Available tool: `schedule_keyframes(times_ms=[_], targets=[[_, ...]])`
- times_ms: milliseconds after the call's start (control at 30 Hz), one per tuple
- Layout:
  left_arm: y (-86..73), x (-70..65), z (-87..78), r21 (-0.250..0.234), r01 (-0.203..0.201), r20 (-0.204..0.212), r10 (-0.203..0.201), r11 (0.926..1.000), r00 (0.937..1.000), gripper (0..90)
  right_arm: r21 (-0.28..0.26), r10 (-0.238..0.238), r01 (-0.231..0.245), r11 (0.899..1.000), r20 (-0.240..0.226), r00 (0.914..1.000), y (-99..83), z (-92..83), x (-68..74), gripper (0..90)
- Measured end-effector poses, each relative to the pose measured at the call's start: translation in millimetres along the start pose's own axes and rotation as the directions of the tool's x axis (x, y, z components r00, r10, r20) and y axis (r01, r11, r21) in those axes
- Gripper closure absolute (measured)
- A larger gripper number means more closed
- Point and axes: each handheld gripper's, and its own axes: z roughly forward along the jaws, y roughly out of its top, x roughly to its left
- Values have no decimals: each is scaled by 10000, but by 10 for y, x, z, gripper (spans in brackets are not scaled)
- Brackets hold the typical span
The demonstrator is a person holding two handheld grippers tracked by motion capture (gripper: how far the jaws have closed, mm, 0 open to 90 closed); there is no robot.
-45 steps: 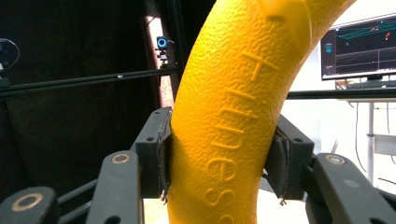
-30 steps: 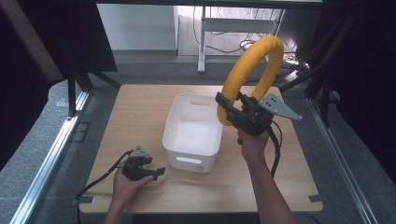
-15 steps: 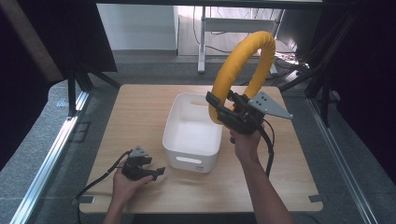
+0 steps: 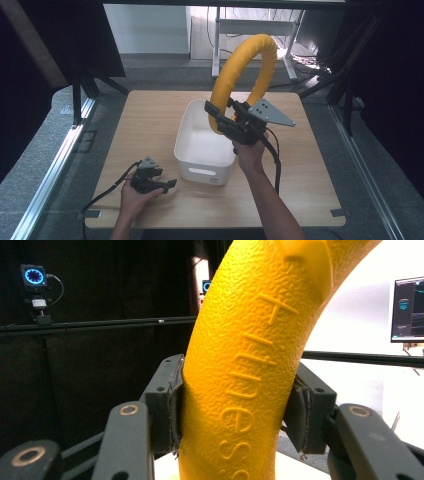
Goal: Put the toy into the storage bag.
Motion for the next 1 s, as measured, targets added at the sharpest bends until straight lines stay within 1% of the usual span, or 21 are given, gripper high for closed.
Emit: schedule_keyframes(times_ms=[67, 167, 367, 467, 600, 667, 767, 867, 900, 933, 1000], targets=[[1, 4, -2, 11, -53, -13, 53, 10000, 10000, 244, 20, -4, 4, 10000, -43, 10000, -11, 27, 23, 487], [1, 2, -5, 6, -14, 0, 14, 10000, 10000, 244, 61, 100, -100, 9999, -108, 9999, -25, 65, 54, 486], [2, 5, -3, 17, -57, -3, 57, 10000, 10000, 244, 120, 156, -153, 9998, -244, 9996, -47, 119, 105, 486], [1, 2, -1, 20, -21, 11, 21, 10000, 10000, 244, 82, 121, -119, 9999, -316, 9994, -66, 154, 121, 486], [1, 2, -3, 16, -14, -2, 14, 10000, 10000, 244, 104, 237, -233, 9997, -445, 9987, -93, 193, 139, 486], [1, 2, -3, 15, -10, 13, 10, 10000, 10000, 244, 187, 244, -239, 9995, -310, 9992, -107, 210, 154, 486], [1, 1, -2, 18, -10, 19, 10, 10000, 10000, 244, 162, 245, -239, 9996, -438, 9987, -130, 245, 167, 486], [1, 2, -2, 25, -17, 2, 17, 10000, 10000, 244, 186, 285, -278, 9994, -428, 9987, -151, 275, 194, 486], [1, 2, -3, 30, -24, -2, 24, 10000, 10000, 244, 250, 283, -270, 9993, -551, 9981, -156, 279, 197, 486], [1, 3, -5, 27, -26, 3, 26, 10000, 10000, 244, 166, 290, -282, 9995, -506, 9983, -165, 296, 209, 486], [2, 4, -7, 24, -27, 5, 27, 10000, 10000, 244, 216, 310, -298, 9993, -535, 9981, -176, 311, 229, 486]])
